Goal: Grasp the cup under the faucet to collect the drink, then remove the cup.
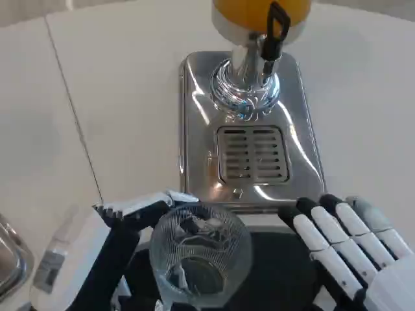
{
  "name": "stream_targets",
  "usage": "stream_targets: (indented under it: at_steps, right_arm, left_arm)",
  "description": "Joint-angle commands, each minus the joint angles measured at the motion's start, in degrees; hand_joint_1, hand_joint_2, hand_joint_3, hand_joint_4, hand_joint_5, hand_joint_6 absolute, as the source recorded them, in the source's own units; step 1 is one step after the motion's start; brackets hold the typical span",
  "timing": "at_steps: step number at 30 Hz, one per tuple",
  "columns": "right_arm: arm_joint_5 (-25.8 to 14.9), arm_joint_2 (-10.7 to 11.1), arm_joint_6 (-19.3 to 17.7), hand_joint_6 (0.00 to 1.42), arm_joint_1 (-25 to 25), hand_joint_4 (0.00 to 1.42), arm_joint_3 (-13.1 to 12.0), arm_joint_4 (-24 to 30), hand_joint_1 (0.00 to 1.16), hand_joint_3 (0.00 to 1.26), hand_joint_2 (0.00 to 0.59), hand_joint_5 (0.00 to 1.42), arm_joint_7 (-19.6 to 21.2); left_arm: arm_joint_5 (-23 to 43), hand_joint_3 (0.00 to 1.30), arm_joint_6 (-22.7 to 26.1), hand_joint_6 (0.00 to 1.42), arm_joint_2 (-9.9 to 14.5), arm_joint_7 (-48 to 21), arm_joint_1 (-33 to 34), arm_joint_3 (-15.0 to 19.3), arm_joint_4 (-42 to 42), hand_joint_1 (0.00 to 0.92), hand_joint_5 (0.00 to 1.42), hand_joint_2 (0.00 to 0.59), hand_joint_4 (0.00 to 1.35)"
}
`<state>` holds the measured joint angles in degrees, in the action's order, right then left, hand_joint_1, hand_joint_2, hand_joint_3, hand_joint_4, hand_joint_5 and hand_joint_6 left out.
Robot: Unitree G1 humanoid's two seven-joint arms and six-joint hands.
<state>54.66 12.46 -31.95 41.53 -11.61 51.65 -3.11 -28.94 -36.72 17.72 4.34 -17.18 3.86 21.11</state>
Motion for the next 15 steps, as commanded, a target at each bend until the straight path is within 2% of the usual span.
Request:
stream_targets:
  at_steps: [1, 9, 15]
  right_arm:
    - [0.7, -0.7, 0.0, 0.0, 0.6, 0.0, 0.5, 0.5, 0.03, 0.0, 0.527, 0.0, -0.2]
    - [2.0, -1.5, 1.1, 0.0, -0.5, 0.0, 2.4, 0.5, 0.03, 0.0, 0.527, 0.0, -1.0]
    - [2.2, -1.9, 2.2, 0.0, -0.3, 0.0, 2.7, 1.0, 0.03, 0.0, 0.527, 0.0, -1.0]
  left_arm:
    - [0.9, 1.12, -1.4, 1.42, -0.8, 1.2, -0.4, 0.4, 0.2, 0.661, 1.38, 0.0, 1.08]
    - [1.1, 1.12, -1.5, 1.42, -1.0, 1.0, -0.1, 0.7, -0.2, 0.67, 1.38, 0.0, 1.08]
    - [0.9, 1.12, -0.4, 1.42, -1.8, 1.3, 1.6, 0.8, -1.2, 0.673, 1.38, 0.0, 1.08]
